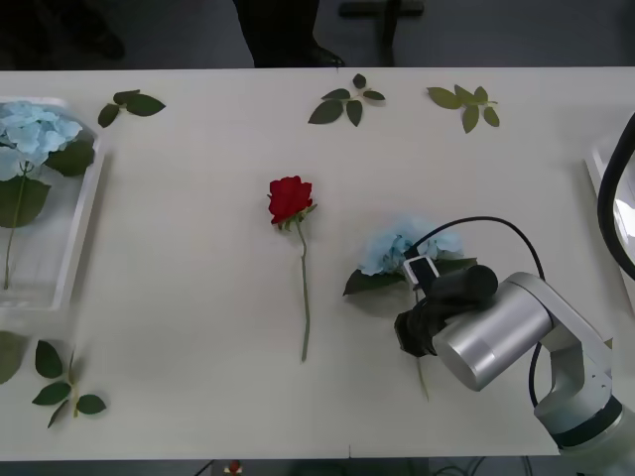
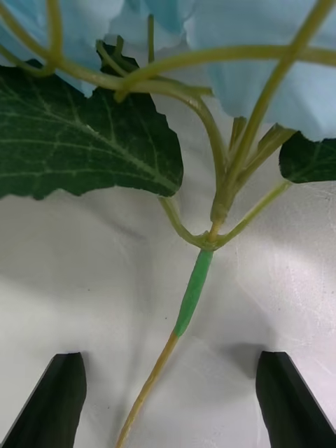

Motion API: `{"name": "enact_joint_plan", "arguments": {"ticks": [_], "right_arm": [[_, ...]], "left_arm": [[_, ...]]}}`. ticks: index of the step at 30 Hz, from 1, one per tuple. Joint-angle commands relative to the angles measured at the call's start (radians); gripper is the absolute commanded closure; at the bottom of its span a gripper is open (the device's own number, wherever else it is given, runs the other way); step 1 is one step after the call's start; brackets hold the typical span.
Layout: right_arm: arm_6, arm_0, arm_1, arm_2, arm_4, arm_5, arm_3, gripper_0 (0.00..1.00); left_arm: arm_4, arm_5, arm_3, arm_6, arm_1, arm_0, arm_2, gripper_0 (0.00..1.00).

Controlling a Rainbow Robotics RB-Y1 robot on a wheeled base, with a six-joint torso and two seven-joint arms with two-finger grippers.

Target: Place the red flowers into the right box and the blue flowers into the left box. If a person shows an open palm, hand one flower to the person first, then continue sorting.

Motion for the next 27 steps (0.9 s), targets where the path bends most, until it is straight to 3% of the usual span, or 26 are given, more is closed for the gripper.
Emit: {"name": "enact_joint_plan", "arguments": {"ticks": [1,6,7,10,11,14,17,22,27], "right_arm": [[-0.036,-0.006,0.026,0.009,0.017,-0.011,-0.012,0.35],[-0.036,-0.008,0.031,0.012,0.018,-0.033,0.011,0.47],[-0.036,-0.006,0.031,0.012,0.018,-0.045,0.018,0.56],[-0.036,-0.006,0.031,0.012,0.018,-0.063,0.034,0.97],[-0.036,-0.008,0.031,0.012,0.018,-0.065,0.034,1.0],[-0.036,-0.008,0.031,0.012,0.018,-0.065,0.034,1.0],[-0.036,-0.011,0.031,0.011,0.018,-0.063,0.034,1.0],[-0.028,-0.012,0.005,-0.022,-0.003,-0.059,-0.032,1.0],[0.06,-0.012,-0.038,-0.124,-0.15,-0.026,-0.184,1.0]], "left_arm": [[0.046,-0.071,0.095,-0.075,0.027,-0.007,0.022,1.0],[0.078,-0.118,0.181,-0.079,0.027,-0.01,0.004,1.0],[0.09,-0.121,0.198,-0.079,0.027,-0.01,-0.004,1.0],[0.121,-0.131,0.23,-0.079,0.027,-0.01,-0.023,1.0],[0.125,-0.131,0.233,-0.079,0.027,-0.008,-0.026,1.0],[0.121,-0.128,0.236,-0.081,0.027,-0.007,-0.03,0.82],[0.124,-0.123,0.235,-0.082,0.027,-0.007,-0.029,0.57],[0.161,-0.083,0.224,-0.087,0.028,-0.007,-0.023,0.39],[0.187,0.069,0.144,-0.078,0.031,-0.005,0.028,0.21]]}}
